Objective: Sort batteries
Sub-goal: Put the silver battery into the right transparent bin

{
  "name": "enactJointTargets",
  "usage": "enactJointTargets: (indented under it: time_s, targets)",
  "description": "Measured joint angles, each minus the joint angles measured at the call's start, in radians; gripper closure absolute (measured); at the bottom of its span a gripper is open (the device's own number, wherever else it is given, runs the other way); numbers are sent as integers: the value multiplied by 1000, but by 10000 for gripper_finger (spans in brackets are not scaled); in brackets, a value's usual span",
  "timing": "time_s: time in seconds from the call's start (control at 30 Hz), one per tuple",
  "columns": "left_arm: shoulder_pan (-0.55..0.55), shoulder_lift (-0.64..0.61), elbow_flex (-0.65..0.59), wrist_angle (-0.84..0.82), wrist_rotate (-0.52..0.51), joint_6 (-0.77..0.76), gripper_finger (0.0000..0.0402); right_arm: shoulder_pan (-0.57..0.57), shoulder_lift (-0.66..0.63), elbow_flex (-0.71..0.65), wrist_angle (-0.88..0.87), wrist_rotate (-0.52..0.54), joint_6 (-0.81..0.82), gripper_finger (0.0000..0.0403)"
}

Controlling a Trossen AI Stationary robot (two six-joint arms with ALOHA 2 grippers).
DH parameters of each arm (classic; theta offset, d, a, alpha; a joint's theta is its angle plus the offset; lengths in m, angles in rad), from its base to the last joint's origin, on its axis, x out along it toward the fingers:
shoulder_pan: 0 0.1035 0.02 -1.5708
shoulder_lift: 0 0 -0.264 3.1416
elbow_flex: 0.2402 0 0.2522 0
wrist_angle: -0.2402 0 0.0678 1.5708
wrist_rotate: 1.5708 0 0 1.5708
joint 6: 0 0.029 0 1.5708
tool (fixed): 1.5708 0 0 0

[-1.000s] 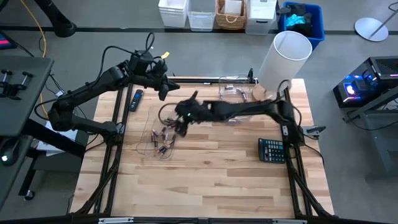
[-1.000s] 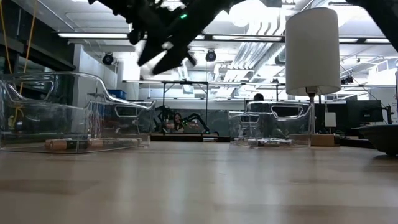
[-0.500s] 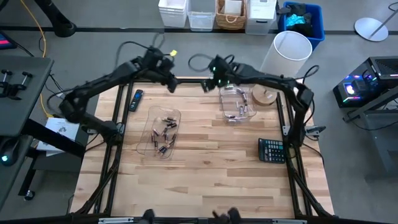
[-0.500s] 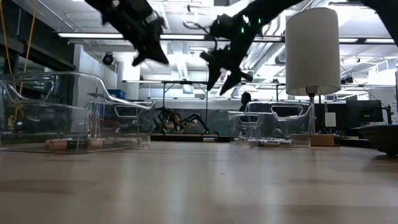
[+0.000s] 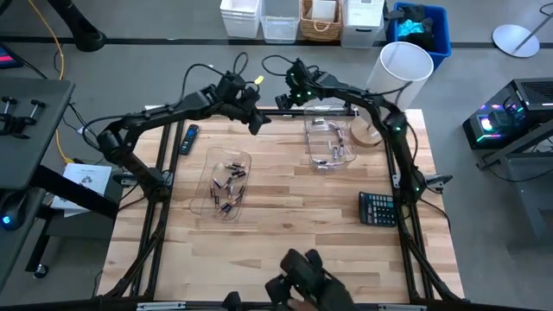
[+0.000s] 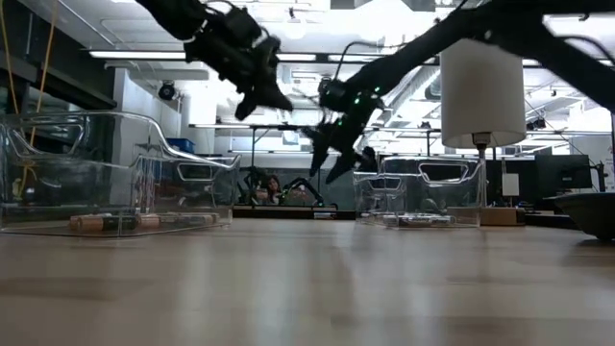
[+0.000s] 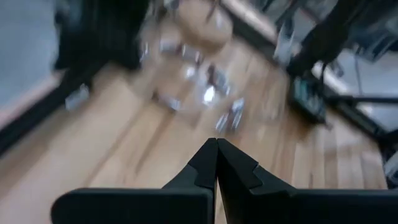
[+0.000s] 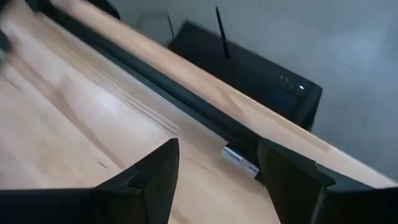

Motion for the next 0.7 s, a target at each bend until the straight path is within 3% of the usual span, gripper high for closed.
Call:
enactJointTargets:
  time_s: [0.33,0.57,0.7]
  targets:
    - [15,-103,0,82,-74,-38,401,1,272,435,-324,12,-176,190]
    - [35,-135,1,82,-107,-31,401,9,288,378,-340,-2,-286,190]
    - [46,-136,1,71,-108,-13,401,28,289,376,-340,47,-314,190]
